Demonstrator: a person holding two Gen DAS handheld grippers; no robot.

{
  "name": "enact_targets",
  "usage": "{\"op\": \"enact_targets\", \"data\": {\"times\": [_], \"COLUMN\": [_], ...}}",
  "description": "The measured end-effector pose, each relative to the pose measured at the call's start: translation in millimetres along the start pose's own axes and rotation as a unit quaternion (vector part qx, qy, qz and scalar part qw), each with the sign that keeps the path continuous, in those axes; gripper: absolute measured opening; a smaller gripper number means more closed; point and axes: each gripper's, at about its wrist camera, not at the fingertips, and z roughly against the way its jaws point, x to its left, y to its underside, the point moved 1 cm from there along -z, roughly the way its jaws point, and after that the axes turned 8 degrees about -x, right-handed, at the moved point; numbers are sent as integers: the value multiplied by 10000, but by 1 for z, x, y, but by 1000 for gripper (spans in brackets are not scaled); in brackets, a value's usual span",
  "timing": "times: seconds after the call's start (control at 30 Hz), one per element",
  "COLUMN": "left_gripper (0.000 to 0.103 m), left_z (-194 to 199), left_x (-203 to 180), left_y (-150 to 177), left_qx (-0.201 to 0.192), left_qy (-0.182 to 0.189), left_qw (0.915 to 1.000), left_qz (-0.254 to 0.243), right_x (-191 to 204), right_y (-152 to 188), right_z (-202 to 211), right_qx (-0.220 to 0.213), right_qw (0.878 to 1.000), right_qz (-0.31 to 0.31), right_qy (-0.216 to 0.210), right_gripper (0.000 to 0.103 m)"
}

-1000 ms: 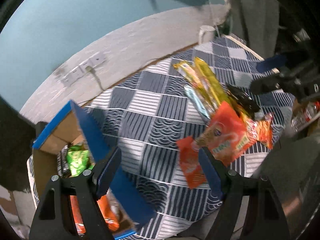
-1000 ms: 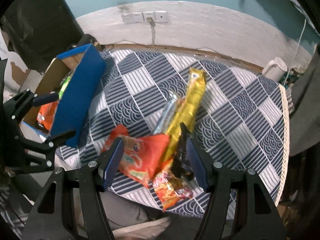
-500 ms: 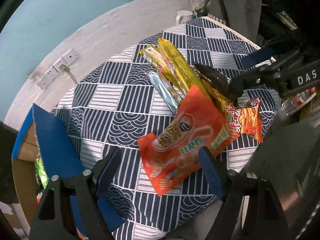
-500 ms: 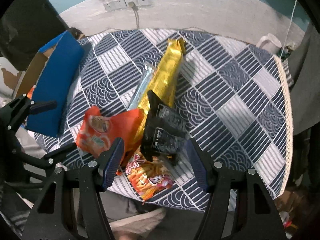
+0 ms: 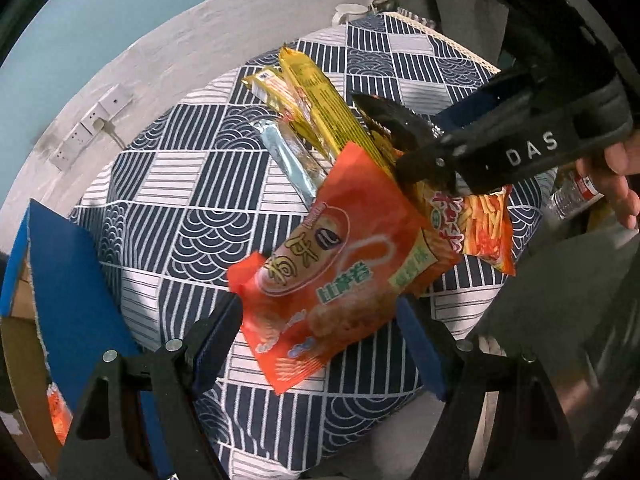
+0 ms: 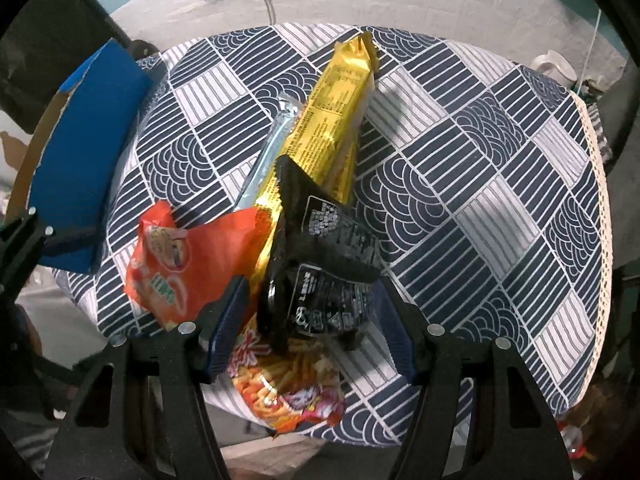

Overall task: Organize snacks
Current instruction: 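Grasp the red chip bag with the left tool while the right grasps the black bag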

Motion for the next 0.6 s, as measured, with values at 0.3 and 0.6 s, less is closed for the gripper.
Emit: {"op": "enact_targets", "data": {"times": [0.3,0.6], "left_gripper": [81,87], "left_z": [-24,-40], "left_x": [-9,20], "left_y": [-4,-23], "left_qx": [56,-4], "left_qy": [-222,-410], "left_qw": [9995,9987], "left_qz": [-212,289], "right_x": [-16,-44], "right_y": [-2,0], "right_z": [-3,1], "right_qx": [-60,-81], "right_qw": [9995,9982], "right_qz": [-276,-591], "right_qy": [-137,43], "right_gripper": [37,33]}}
